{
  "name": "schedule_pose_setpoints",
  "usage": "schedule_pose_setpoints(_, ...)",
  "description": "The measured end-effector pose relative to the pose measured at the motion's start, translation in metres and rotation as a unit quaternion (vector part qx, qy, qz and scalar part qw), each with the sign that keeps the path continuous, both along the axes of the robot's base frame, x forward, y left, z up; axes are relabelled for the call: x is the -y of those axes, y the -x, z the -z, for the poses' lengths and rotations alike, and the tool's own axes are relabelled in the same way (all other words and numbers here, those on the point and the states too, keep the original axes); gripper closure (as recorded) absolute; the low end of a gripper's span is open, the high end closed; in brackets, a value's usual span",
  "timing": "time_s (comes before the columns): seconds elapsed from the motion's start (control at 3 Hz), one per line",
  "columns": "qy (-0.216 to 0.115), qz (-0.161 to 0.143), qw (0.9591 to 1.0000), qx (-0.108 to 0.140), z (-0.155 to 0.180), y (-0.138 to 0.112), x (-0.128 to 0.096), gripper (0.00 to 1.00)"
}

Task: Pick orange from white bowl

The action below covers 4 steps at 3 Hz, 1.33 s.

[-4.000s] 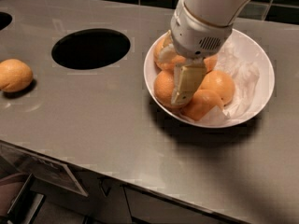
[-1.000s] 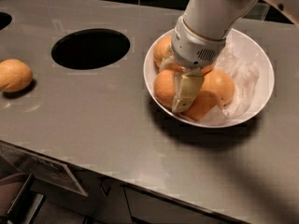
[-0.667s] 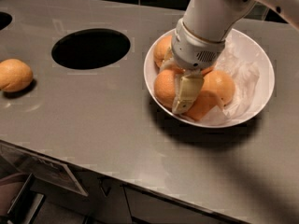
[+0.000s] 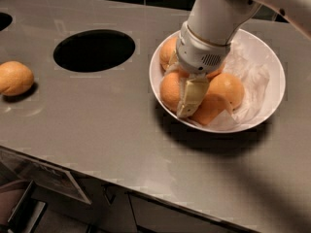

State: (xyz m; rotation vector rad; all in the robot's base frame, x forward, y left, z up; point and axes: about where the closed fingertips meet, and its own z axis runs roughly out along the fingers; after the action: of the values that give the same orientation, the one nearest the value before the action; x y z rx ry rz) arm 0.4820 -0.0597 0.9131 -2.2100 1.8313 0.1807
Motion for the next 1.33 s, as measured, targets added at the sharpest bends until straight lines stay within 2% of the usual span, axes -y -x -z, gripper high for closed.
schedule_pose_setpoints(0.67,0.003,-0.001,1.0000,-0.006,0.0075,-0.0032,-0.0004,0.35)
schedule_pose_setpoints(1.33,0.008,0.010,0.9999,0.004,0.0029,-0.0030,0.0067,0.35)
